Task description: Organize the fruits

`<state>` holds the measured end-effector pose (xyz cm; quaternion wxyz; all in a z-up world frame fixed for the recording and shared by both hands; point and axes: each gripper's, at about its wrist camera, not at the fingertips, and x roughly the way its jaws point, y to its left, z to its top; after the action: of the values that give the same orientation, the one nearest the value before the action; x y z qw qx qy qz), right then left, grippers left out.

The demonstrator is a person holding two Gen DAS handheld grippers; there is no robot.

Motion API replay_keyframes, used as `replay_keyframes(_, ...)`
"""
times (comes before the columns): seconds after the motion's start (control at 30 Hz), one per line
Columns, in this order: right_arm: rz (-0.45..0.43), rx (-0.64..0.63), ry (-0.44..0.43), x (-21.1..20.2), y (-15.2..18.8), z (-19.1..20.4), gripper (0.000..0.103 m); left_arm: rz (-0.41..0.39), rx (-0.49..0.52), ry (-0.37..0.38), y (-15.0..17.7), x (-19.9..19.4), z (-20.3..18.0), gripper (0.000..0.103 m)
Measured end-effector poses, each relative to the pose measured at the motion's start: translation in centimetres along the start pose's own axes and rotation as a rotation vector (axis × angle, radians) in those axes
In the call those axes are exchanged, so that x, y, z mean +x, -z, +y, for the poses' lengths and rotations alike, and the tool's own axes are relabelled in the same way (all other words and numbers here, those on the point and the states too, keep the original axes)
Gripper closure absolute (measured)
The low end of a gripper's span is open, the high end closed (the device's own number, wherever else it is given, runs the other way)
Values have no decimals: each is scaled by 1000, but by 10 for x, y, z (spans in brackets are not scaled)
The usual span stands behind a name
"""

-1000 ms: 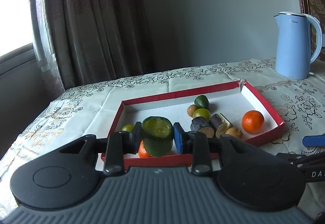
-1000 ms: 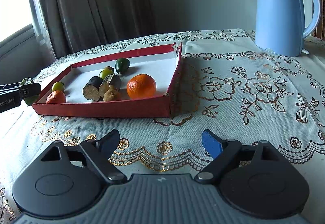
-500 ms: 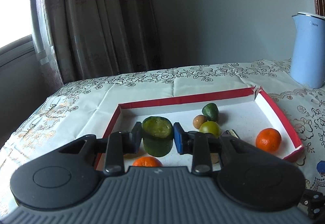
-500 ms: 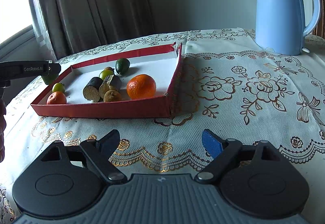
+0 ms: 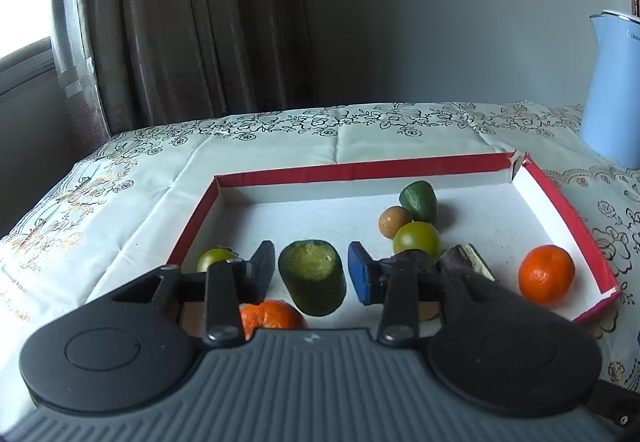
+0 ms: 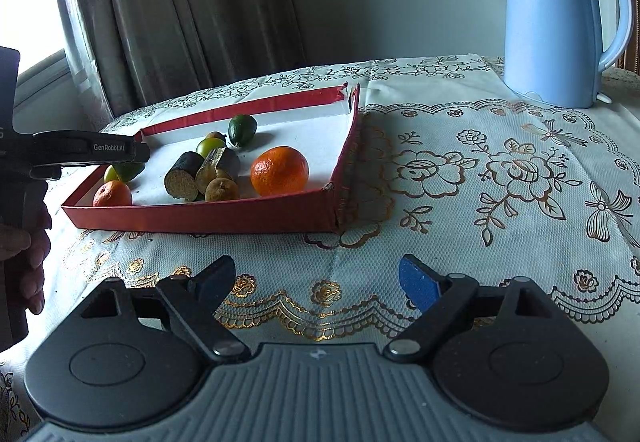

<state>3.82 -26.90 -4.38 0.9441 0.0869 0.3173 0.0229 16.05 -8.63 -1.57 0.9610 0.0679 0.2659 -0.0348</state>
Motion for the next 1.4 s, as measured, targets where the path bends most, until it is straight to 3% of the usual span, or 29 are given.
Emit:
replay_keyframes(0.03, -1, 2, -1, 0, 0, 0, 13, -17, -2, -9, 0, -2, 0, 31)
replay_keyframes(0.07, -1, 4, -3, 0, 0, 0, 13, -33, -2, -19, 0, -4, 0, 20)
replay_keyframes(0.23, -3, 11, -9, 0, 0, -2, 13, -71, 20, -15, -2, -19, 0, 17)
replay_keyframes(0.47, -3, 12, -10, 0, 0, -2, 13, -115, 10, -8, 14, -59, 20, 0)
replay_keyframes(0.7, -1, 9, -8, 1, 0, -2, 13, -126, -20, -17, 50, -94, 50, 0)
replay_keyframes(0.93, -5, 18, -10, 0, 0, -3, 13, -86, -43, -56, 80, -92, 73, 0)
replay_keyframes(1.4, -9, 27, -7, -1, 1, -4, 13, -130, -70, -48, 76, -103, 76, 0)
